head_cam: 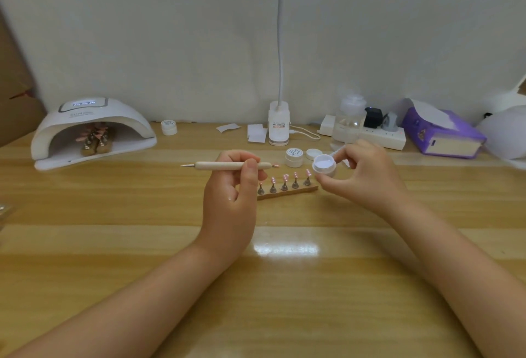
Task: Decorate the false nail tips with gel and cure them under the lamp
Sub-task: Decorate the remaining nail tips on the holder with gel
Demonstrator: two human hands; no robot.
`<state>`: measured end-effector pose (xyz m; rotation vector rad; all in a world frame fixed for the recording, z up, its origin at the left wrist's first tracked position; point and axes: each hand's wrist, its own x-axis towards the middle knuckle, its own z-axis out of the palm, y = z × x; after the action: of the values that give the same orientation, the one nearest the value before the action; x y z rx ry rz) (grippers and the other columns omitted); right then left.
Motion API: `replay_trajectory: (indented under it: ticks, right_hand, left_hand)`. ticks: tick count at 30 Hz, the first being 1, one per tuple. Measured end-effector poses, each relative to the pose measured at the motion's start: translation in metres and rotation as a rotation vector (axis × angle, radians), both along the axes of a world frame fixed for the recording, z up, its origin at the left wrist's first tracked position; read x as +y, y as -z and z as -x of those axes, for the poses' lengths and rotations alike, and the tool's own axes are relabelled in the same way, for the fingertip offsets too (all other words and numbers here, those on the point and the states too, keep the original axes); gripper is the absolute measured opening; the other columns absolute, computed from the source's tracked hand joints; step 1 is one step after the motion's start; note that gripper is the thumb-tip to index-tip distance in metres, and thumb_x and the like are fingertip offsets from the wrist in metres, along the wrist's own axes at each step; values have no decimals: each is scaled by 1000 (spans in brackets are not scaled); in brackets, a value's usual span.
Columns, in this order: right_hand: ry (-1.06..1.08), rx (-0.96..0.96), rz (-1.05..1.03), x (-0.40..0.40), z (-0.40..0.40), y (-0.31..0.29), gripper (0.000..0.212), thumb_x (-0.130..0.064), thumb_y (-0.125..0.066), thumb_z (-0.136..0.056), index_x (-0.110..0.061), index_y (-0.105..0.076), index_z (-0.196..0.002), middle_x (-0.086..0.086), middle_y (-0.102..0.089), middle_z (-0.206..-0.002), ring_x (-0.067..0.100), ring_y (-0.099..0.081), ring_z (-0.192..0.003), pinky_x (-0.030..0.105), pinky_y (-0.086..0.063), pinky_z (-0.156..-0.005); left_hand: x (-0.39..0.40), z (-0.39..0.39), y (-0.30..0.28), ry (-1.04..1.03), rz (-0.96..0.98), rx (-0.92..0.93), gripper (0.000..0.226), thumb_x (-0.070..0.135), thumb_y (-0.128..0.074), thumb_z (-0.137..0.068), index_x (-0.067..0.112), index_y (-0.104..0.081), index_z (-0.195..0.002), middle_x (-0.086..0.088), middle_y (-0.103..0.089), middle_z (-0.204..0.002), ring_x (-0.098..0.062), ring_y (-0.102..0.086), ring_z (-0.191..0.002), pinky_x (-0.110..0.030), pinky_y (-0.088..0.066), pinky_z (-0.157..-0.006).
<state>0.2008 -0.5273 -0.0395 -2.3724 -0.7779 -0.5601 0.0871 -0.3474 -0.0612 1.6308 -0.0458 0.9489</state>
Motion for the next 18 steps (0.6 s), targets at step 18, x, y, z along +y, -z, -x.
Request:
replay_trajectory:
  ticks: [18]
  right_hand:
    - [-171, -170, 96, 35, 40, -2, 31, -35, -78, -59, -16, -61, -75, -13, -38, -71, 14, -37, -74, 28, -34, -67]
  left_hand:
    - [-6, 5, -2, -64, -214, 106, 12, 32, -49, -89, 36, -55, -80, 0, -62, -74, -24, -58, -69, -30, -45, -60]
